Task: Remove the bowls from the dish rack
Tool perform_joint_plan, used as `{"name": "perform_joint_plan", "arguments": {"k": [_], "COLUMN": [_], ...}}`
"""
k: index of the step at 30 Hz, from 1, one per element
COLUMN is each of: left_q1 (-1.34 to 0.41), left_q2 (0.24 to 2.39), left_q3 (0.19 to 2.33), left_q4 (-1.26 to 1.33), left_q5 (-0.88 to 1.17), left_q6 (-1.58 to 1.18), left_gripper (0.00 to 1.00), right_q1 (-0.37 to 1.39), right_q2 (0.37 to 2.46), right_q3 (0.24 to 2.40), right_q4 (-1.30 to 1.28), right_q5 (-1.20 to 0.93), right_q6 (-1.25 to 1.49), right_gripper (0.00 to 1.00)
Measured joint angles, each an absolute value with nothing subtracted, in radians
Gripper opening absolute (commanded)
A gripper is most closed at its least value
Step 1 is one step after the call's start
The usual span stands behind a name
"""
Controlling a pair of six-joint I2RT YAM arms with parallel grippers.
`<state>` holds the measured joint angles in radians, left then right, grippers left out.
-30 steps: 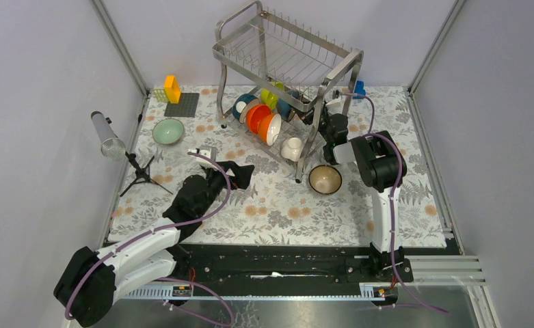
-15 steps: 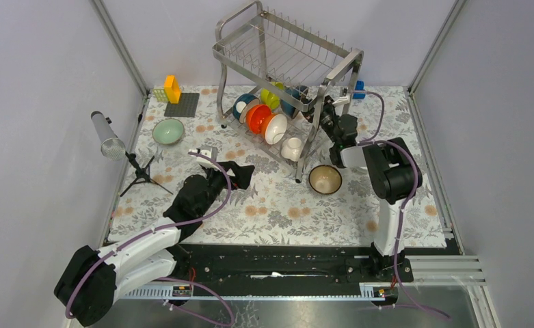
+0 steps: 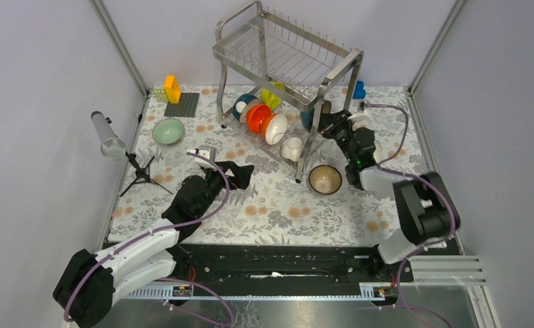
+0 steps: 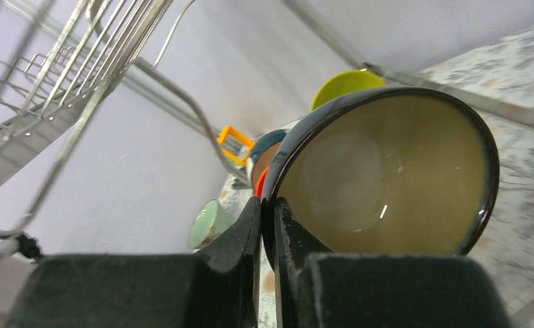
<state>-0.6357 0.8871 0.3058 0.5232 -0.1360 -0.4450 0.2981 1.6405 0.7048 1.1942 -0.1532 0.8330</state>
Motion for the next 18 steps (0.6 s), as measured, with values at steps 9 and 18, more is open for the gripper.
{"name": "perform_joint_plan", "arguments": {"k": [9, 18], "left_q1": [-0.636, -0.636], "left_q2": [0.718, 0.476], "left_q3": [0.376, 0.601], "left_q4": [0.400, 0.261], "left_q5": [-0.023, 0.117], "left_q6": [-0.602, -0.869], "left_gripper": [0.99, 0.99], "right_q1": [0.298, 0.294], "right_q2": [1.160, 1.039], "right_q3": [0.691, 0.830], "right_q4": [0.513, -0.176], "right_q5": [0.057, 0.244], "right_q6": [0.639, 0.447], "right_gripper": [0.00, 0.00]}}
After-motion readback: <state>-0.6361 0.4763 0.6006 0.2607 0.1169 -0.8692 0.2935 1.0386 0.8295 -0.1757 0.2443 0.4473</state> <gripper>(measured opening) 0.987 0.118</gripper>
